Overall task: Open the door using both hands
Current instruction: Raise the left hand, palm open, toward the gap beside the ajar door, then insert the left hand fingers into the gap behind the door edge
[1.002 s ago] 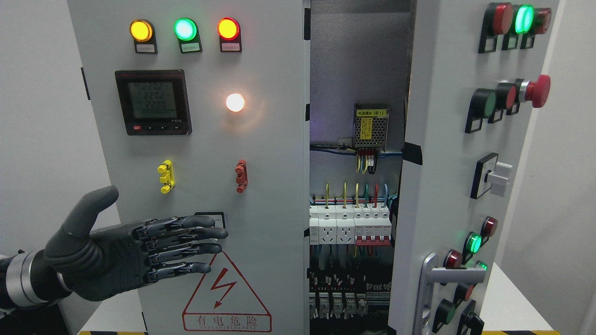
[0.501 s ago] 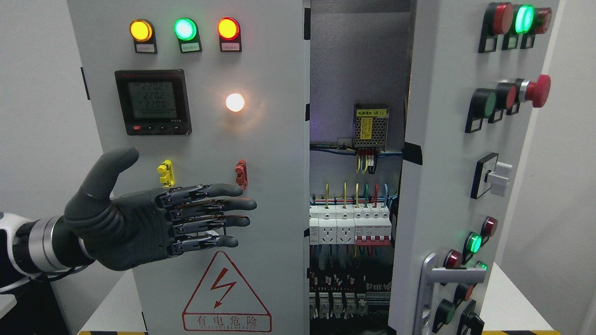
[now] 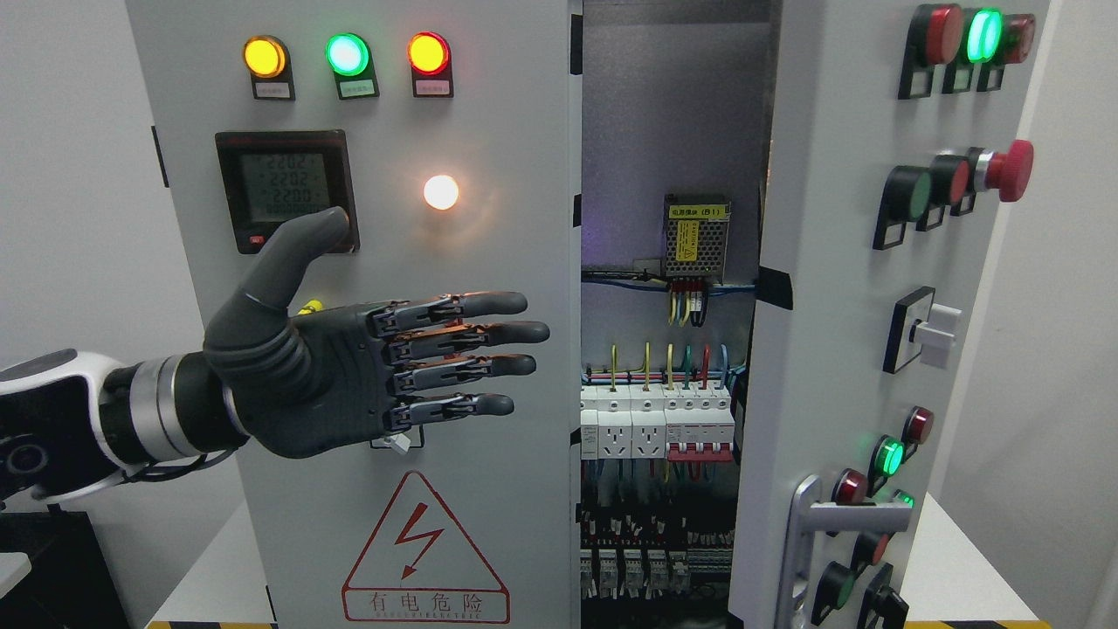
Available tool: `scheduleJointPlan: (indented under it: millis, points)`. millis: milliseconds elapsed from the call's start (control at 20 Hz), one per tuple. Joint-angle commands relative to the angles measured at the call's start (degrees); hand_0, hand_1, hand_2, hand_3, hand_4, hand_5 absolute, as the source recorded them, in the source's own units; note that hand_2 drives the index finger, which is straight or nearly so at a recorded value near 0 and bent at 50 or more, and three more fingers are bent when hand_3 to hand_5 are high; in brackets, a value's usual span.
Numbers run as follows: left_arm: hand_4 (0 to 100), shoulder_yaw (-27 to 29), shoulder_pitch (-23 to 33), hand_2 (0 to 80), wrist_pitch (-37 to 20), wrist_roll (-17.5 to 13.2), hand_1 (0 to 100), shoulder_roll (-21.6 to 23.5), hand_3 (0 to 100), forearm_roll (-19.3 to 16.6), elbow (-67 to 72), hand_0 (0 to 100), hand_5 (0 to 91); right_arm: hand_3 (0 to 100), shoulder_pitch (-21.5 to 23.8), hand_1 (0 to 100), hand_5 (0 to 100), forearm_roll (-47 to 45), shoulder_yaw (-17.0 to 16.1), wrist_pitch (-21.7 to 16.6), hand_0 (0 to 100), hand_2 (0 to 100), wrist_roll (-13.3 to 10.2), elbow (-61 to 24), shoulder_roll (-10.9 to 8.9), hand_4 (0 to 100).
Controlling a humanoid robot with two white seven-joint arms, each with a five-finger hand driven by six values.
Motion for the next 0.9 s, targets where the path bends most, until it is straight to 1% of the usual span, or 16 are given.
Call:
scheduleJointPlan:
  millis: [0, 50, 200, 451, 601, 851]
  points:
    - [3, -5.5, -1.8, 0.0, -0.2, 1.1, 0, -10.3, 0, 1.3, 1.4, 0, 0.0, 0, 0.0, 0, 0, 0.0, 0.0, 0.0, 11, 0, 0.0, 0.0, 0.00, 0]
    - [3, -5.6, -2.1, 0.0, -0.3, 1.3, 0, -11.1, 0, 1.9, 1.8, 0, 0.0, 0, 0.0, 0, 0, 0.0, 0.0, 0.0, 11, 0, 0.0, 0.0, 0.00, 0]
    - [3, -5.8, -4.2, 0.0, -0.3, 2.5, 0, -13.6, 0, 5.6, 3.2, 0, 0.0, 0, 0.0, 0, 0, 0.0, 0.0, 0.0, 11, 0, 0.0, 0.0, 0.00, 0]
    - [3, -5.5, -5.1, 0.0, -0.3, 4.9, 0, -18.8, 0, 5.9, 4.7, 0, 0.0, 0, 0.0, 0, 0, 0.0, 0.0, 0.0, 11, 0, 0.0, -0.1, 0.00, 0]
    - [3, -5.3, -4.9, 0.0, -0.3, 5.5, 0, -22.7, 0, 6.1, 7.3, 0, 0.0, 0, 0.0, 0, 0, 0.0, 0.0, 0.0, 11, 0, 0.0, 0.0, 0.00, 0]
    - [3, -5.2, -4.8, 0.0, -0.3, 5.5, 0, -24.8, 0, 6.4, 7.7, 0, 0.0, 0, 0.0, 0, 0, 0.0, 0.0, 0.0, 11, 0, 0.0, 0.0, 0.00, 0]
